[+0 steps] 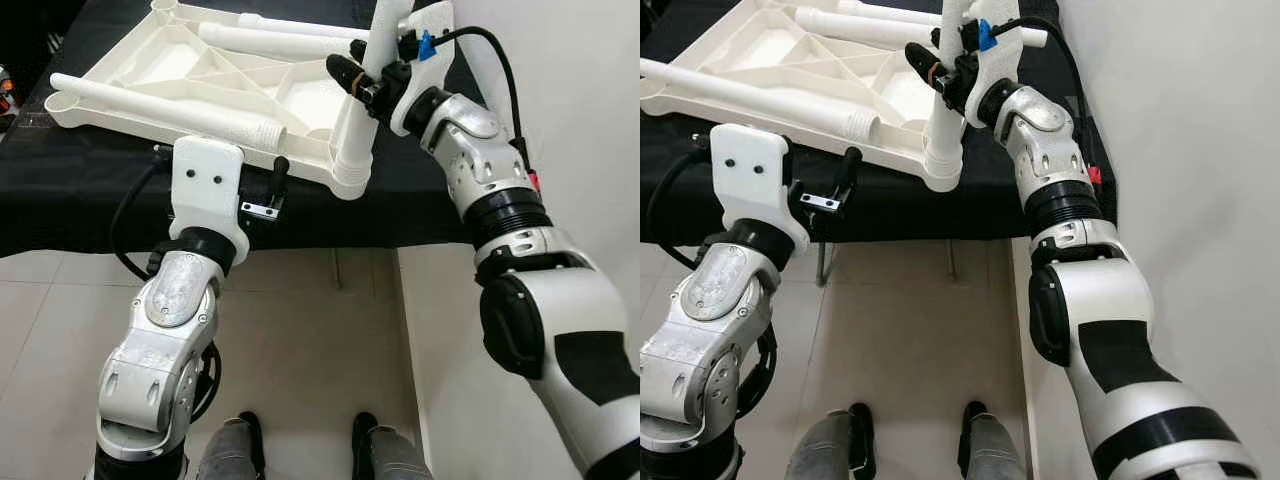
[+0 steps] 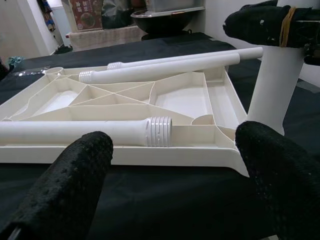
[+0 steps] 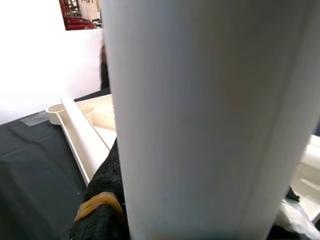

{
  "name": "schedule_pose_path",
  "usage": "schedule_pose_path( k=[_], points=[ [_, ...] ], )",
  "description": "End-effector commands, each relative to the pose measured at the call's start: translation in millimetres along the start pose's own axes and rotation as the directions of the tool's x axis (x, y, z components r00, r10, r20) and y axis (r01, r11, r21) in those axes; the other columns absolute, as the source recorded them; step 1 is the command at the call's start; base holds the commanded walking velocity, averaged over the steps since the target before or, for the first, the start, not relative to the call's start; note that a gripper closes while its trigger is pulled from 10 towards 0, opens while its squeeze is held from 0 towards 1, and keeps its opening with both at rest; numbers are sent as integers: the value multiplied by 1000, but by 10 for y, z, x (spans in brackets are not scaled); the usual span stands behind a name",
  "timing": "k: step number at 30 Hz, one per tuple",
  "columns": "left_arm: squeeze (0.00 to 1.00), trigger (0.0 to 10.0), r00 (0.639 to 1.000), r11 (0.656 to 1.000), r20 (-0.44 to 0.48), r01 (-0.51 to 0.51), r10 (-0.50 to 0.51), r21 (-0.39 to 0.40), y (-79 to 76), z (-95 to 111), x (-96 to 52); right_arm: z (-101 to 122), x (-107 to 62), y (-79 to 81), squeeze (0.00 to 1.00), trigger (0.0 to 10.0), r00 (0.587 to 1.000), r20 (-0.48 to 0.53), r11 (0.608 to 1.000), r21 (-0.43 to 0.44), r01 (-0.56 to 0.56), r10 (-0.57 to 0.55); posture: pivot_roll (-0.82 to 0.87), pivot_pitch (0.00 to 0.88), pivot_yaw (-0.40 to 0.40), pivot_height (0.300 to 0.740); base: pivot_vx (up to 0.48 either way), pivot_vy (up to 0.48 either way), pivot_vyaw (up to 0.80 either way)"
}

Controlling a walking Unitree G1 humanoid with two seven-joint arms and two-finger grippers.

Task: Building children table

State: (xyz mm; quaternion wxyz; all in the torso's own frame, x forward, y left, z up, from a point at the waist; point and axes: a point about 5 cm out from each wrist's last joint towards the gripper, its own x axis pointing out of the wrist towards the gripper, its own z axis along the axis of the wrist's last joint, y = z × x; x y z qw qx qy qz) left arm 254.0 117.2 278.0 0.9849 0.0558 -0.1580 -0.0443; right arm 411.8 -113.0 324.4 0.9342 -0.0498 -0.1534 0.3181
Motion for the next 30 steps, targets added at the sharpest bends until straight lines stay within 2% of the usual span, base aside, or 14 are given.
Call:
schedule_pose_path(
  k=[1, 4, 8, 10, 13, 16, 21, 22, 30],
  points=[
    [0, 10000, 1000, 1000, 19, 3, -4, 7, -5, 31, -16, -439, -120, 39, 0, 10000, 987, -158, 1000, 10, 9, -8, 88, 301, -53, 740, 0, 0, 0],
    [0, 10000, 1000, 1000, 15, 6, -6, 7, -7, 25, -18, -469, -118, 95, 0, 10000, 987, -160, 1000, -6, -24, 23, 88, 301, -53, 740, 0, 0, 0],
    [0, 10000, 1000, 1000, 7, 8, -8, -2, -10, 15, -20, -495, -111, 117, 0, 10000, 984, -175, 1000, -17, -17, 13, 88, 301, -53, 740, 0, 0, 0],
    [0, 10000, 991, 991, -66, 107, -113, -86, -135, -83, -57, -504, -84, 131, 0, 10000, 982, -186, 1000, -12, 26, -28, 89, 299, -53, 740, 0, 0, 0],
    [0, 10000, 983, 981, -95, 148, -160, -122, -194, -126, -88, -497, -74, 134, 0, 10000, 982, -184, 999, -11, 40, -41, 89, 299, -53, 740, 0, 0, 0],
    [0, 10000, 932, 935, -165, 290, -324, -204, -399, -280, -249, -468, -44, 161, 0, 10000, 984, -170, 999, -9, 47, -48, 90, 297, -52, 740, 0, 0, 0],
    [0, 10000, 920, 928, -178, 314, -350, -202, -438, -321, -296, -452, -30, 173, 0, 10000, 986, -160, 999, 1, 54, -53, 90, 297, -52, 740, 0, 0, 0],
    [0, 10000, 919, 932, -186, 316, -348, -179, -430, -352, -314, -442, -18, 198, 0, 10000, 987, -149, 998, 13, 65, -62, 89, 296, -55, 740, 0, 0, 0],
    [0, 10000, 919, 931, -179, 322, -351, -172, -425, -334, -306, -454, -8, 244, 0, 10000, 988, -141, 998, 27, 64, -59, 91, 293, -56, 740, 0, 0, 0]
  ],
)
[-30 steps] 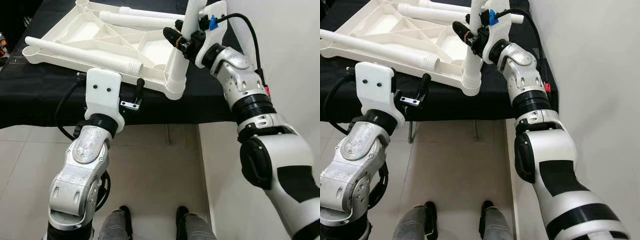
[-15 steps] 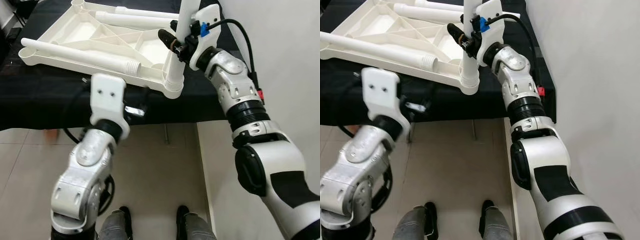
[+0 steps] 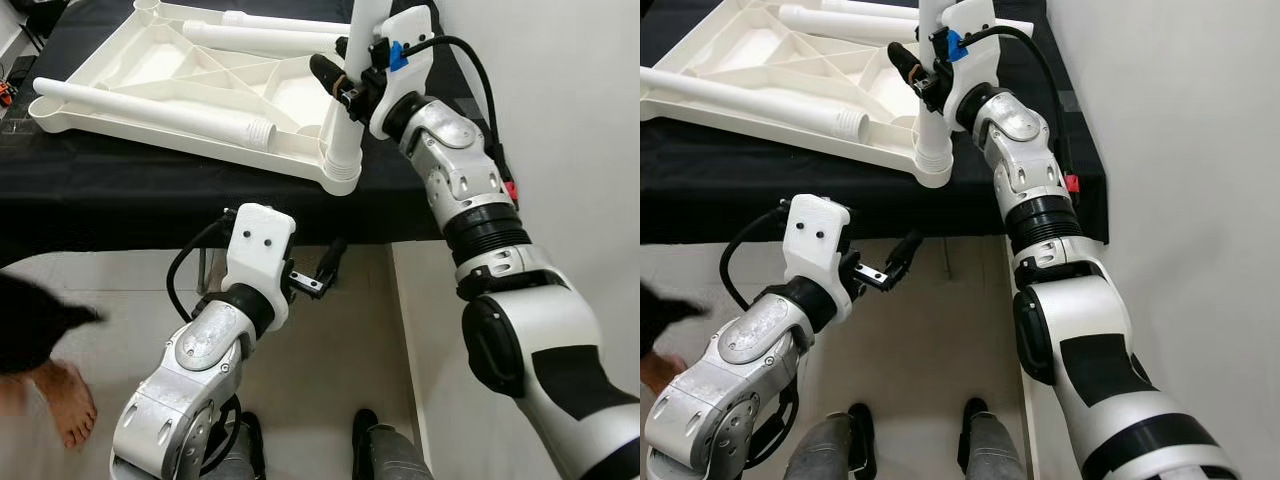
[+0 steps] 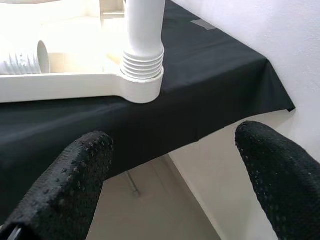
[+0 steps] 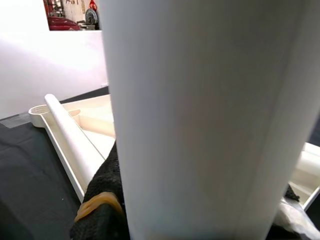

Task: Building children table

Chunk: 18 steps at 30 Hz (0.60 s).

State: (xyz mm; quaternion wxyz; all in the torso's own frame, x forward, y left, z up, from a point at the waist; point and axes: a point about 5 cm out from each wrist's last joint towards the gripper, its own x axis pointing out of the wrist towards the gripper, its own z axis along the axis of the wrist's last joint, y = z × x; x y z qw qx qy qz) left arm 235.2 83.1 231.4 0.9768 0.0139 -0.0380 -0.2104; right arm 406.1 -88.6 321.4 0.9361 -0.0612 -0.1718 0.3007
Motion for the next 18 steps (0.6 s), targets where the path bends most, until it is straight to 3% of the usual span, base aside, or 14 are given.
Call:
schedule_pose_path(
  k=[1, 7, 11, 18],
  points=[
    [0, 10000, 1000, 1000, 1, 16, -16, 8, -24, 6, -16, -440, -117, 25, 0, 10000, 986, -167, 997, 63, 33, -22, 91, 293, -56, 740, 0, 0, 0],
    [0, 10000, 1000, 1000, 8, 7, -7, 12, -13, 18, -19, -456, -118, 39, 0, 10000, 984, -172, 995, 74, 60, -46, 91, 293, -58, 740, 0, 0, 0],
    [0, 10000, 1000, 1000, 16, -2, 1, 20, -2, 30, -17, -474, -115, 3, 0, 10000, 972, -191, 985, 81, 154, -137, 91, 293, -56, 740, 0, 0, 0],
    [0, 10000, 1000, 999, 22, -17, 17, 27, 20, 37, -14, -496, -115, -20, 0, 10000, 958, -216, 976, 63, 207, -189, 92, 294, -55, 740, 0, 0, 0]
  ],
)
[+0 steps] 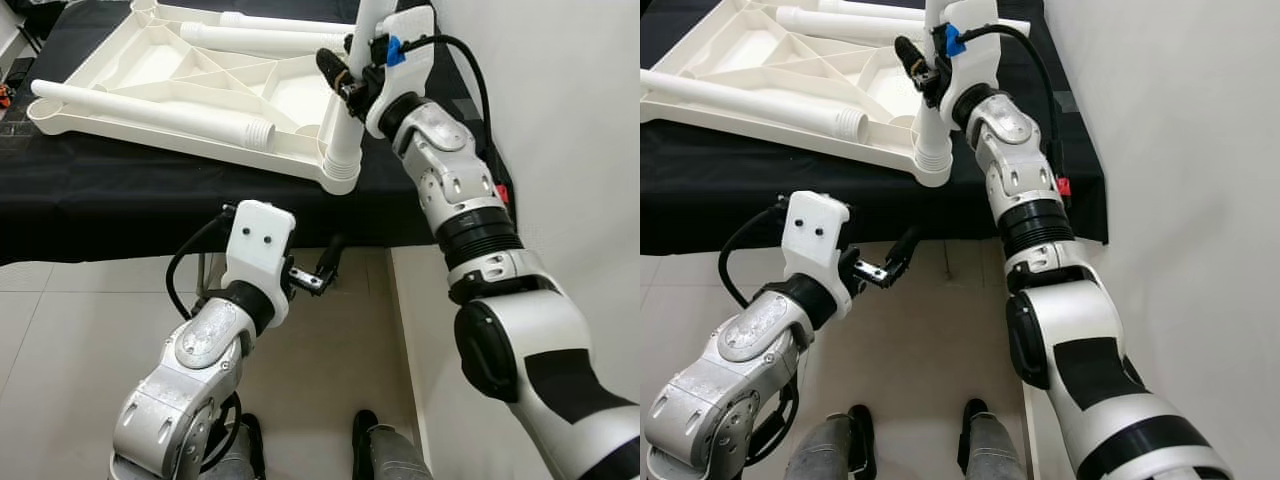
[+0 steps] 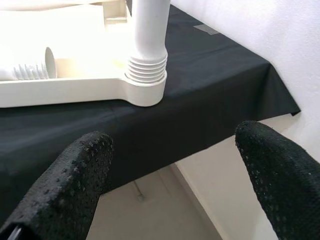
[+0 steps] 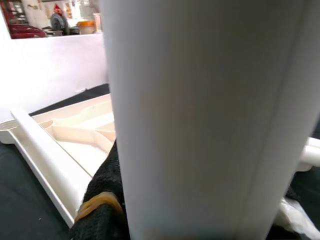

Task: Building children table

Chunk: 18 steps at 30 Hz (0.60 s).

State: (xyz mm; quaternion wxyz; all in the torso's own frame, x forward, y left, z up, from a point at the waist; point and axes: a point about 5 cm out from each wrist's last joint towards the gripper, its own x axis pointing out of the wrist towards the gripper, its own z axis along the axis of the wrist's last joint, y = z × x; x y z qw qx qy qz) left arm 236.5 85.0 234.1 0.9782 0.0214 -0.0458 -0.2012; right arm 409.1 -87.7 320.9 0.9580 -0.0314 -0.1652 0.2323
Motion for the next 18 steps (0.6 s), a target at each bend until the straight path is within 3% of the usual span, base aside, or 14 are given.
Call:
schedule_pose_path(
  k=[1, 18],
  points=[
    [0, 10000, 1000, 1000, 13, -6, 5, 12, 6, 16, -17, -497, -129, -57, 0, 10000, 973, -218, 997, 20, 77, -70, 92, 293, -56, 740, 0, 0, 0],
    [0, 10000, 999, 999, 33, -31, 30, 28, 33, 56, -9, -597, -79, 88, 0, 10000, 947, -311, 997, -15, 73, -75, 88, 296, -61, 740, 0, 0, 0]
  ],
)
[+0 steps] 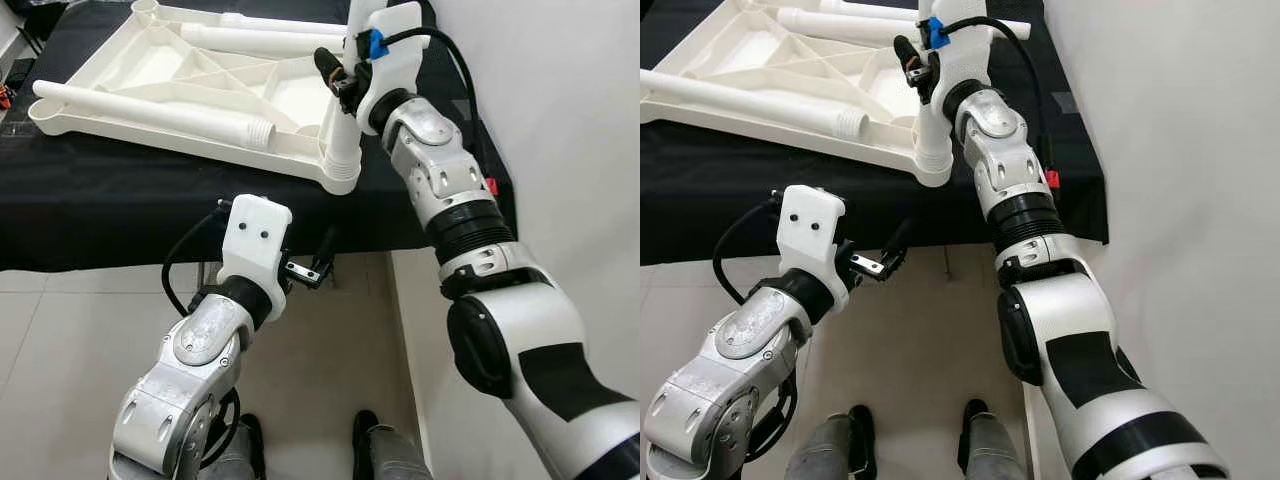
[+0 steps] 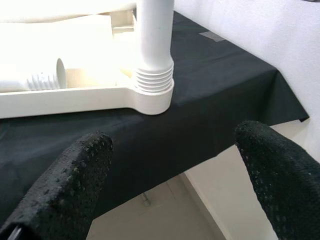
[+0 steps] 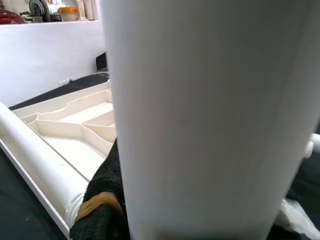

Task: Building children table

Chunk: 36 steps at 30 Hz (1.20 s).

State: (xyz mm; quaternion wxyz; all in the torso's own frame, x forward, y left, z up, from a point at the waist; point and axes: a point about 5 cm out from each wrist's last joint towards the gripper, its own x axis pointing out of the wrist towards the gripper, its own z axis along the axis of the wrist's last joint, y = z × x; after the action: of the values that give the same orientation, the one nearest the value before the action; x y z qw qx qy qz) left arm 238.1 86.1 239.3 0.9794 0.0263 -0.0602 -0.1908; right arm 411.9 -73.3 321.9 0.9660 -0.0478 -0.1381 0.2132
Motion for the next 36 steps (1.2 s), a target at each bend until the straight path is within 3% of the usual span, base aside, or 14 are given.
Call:
schedule_pose_path(
  k=[1, 11, 15, 19, 21, 25, 29, 32, 33, 35, 36],
  points=[
    [0, 10000, 1000, 1000, 11, -14, 14, 12, 17, 14, -21, -606, -130, -27, 0, 10000, 965, -255, 998, 6, 60, -57, 88, 298, -65, 740, 0, 0, 0],
    [0, 10000, 999, 999, 25, -36, 35, 25, 60, 48, 1, -607, -153, -154, 0, 10000, 938, -249, 969, -8, 246, -240, 87, 301, -67, 740, 0, 0, 0],
    [0, 10000, 999, 999, 27, -38, 37, 26, 64, 52, 1, -610, -158, -168, 0, 10000, 934, -250, 966, -10, 260, -254, 87, 301, -67, 740, 0, 0, 0],
    [0, 10000, 998, 999, 35, -44, 43, 30, 67, 78, -1, -625, -194, -261, 0, 10000, 898, -252, 929, -19, 369, -362, 88, 304, -66, 740, 0, 0, 0],
    [0, 10000, 998, 999, 35, -44, 43, 30, 67, 78, -1, -625, -194, -261, 0, 10000, 898, -252, 929, -19, 369, -362, 88, 304, -66, 740, 0, 0, 0],
    [0, 10000, 998, 998, 42, -50, 49, 37, 77, 92, 6, -639, -237, -349, 0, 10000, 836, -255, 866, -10, 501, -486, 88, 303, -65, 740, 0, 0, 0],
    [0, 10000, 998, 998, 43, -51, 49, 38, 77, 95, 9, -650, -250, -364, 0, 10000, 815, -262, 847, -14, 532, -516, 88, 303, -65, 740, 0, 0, 0],
    [0, 10000, 998, 998, 45, -51, 49, 38, 76, 102, 15, -671, -290, -404, 0, 10000, 753, -264, 784, -19, 620, -602, 88, 303, -65, 740, 0, 0, 0],
    [0, 10000, 998, 998, 45, -51, 49, 38, 76, 102, 15, -671, -290, -404, 0, 10000, 753, -264, 784, -19, 620, -602, 88, 303, -65, 740, 0, 0, 0],
    [0, 10000, 998, 998, 45, -51, 49, 42, 76, 101, 15, -660, -316, -438, 0, 10000, 709, -253, 734, -11, 679, -659, 88, 303, -65, 740, 0, 0, 0],
    [0, 10000, 998, 998, 45, -51, 49, 42, 76, 101, 15, -660, -316, -438, 0, 10000, 709, -253, 734, -11, 679, -659, 88, 303, -65, 740, 0, 0, 0]
  ],
)
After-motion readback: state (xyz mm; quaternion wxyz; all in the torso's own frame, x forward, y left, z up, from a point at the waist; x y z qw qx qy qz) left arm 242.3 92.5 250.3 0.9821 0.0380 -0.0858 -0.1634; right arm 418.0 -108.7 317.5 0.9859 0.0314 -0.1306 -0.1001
